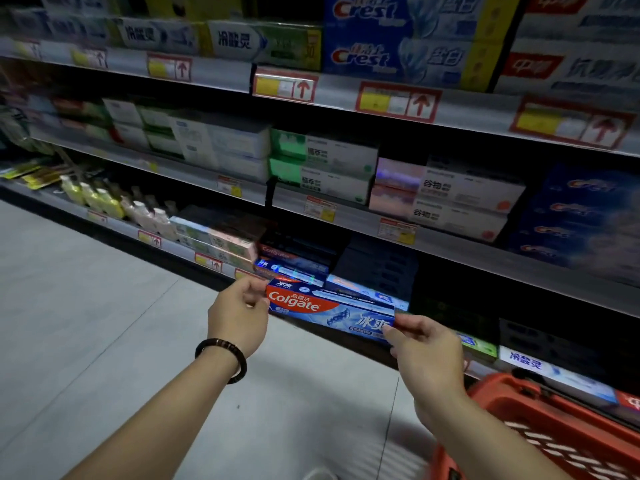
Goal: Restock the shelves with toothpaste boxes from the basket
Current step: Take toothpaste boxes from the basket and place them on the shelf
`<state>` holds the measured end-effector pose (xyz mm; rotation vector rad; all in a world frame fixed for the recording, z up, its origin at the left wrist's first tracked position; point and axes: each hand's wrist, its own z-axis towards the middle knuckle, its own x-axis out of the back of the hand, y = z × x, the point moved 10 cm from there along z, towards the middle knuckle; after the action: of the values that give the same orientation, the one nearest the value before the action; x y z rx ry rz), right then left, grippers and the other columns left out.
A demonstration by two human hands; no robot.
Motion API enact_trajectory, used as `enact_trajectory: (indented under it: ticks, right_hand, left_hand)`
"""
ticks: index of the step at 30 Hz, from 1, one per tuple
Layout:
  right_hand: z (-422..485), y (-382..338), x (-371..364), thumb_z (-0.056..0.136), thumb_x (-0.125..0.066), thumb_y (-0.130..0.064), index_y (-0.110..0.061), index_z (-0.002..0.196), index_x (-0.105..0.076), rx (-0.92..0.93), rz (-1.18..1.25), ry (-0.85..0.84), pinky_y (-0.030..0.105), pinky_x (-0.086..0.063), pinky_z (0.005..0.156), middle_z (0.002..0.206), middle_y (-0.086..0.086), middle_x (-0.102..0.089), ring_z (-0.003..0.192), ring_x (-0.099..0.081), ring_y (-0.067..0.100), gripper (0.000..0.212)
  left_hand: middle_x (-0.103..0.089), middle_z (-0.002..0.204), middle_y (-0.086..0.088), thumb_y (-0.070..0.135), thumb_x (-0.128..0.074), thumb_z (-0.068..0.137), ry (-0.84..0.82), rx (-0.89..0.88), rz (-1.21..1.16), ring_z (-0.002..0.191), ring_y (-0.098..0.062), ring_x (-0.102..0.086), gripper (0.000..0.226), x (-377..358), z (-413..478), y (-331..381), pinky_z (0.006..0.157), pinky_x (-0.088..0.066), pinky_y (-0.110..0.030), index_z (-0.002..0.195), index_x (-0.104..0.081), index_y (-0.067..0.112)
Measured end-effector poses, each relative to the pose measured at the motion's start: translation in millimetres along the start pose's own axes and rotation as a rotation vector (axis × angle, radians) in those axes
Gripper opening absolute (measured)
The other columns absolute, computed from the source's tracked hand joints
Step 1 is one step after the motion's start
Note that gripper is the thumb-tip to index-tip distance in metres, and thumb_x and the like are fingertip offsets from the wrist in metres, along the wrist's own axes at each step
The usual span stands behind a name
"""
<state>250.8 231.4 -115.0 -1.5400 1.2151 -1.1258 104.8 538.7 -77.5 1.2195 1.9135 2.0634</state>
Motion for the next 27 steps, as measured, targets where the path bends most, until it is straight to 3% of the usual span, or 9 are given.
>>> enact_trajectory:
  ticks: [3,6,12,18,23,27]
  right_hand:
    - [12,11,-18,0.084,-0.086,-0.006,-0.02,0.087,-0.079,-0.033,-0.043,-0.016,0.04,-0.062,0.08,0.073,-0.011,-0.078,0.078,-0.075,0.019,0.016]
    - [22,18,-31,0.082,-0.087,-0.008,-0.02,0.086,-0.079,-0.035,-0.068,-0.017,0.035,-0.056,0.071,0.071,-0.008,-0.078,0.077,-0.074,0.021,0.015]
    - [40,31,-62,0.082,-0.086,-0.012,-0.02,0.092,-0.081,-0.057,-0.132,-0.055,0.035,-0.059,0.075,0.077,-0.008,-0.08,0.08,-0.076,0.018,0.014]
    - [56,30,-94,0.088,-0.081,-0.009,-0.021,0.096,-0.078,-0.051,-0.124,-0.104,0.013,-0.044,0.051,0.085,-0.005,-0.077,0.077,-0.067,0.009,0.015]
    - [71,37,-121,0.084,-0.081,-0.005,-0.02,0.1,-0.078,-0.058,-0.124,-0.157,0.021,-0.047,0.061,0.084,-0.007,-0.078,0.079,-0.072,0.01,0.022]
    - [85,40,-138,0.081,-0.083,-0.005,-0.024,0.09,-0.075,-0.032,-0.127,-0.194,0.025,-0.048,0.067,0.07,-0.017,-0.074,0.079,-0.071,0.01,0.022]
  left_hand:
    - [-0.067,0.091,0.015,0.013,-0.071,0.097,0.019,0.035,0.039,0.087,-0.003,-0.063,0.018,-6,18,-16,0.066,-0.047,-0.018,0.107,-0.066,0.027]
    - [-0.065,0.089,0.019,0.013,-0.073,0.096,0.028,0.064,0.022,0.087,-0.003,-0.063,0.02,-12,31,-29,0.064,-0.044,-0.017,0.106,-0.064,0.028]
    - [-0.067,0.096,0.012,0.012,-0.072,0.095,0.076,0.09,-0.012,0.087,-0.003,-0.062,0.021,-21,56,-52,0.068,-0.046,-0.02,0.108,-0.064,0.028]
    - [-0.066,0.092,0.015,0.012,-0.071,0.096,0.132,0.118,-0.101,0.083,0.005,-0.059,0.018,-24,89,-77,0.064,-0.045,-0.016,0.11,-0.065,0.023]
    - [-0.069,0.1,0.012,0.011,-0.069,0.096,0.169,0.117,-0.126,0.087,0.001,-0.063,0.026,-32,111,-89,0.064,-0.043,-0.012,0.121,-0.066,0.021]
    - [-0.072,0.113,0.005,0.012,-0.07,0.095,0.204,0.11,-0.168,0.098,-0.006,-0.066,0.036,-37,130,-96,0.069,-0.046,-0.013,0.129,-0.066,0.02]
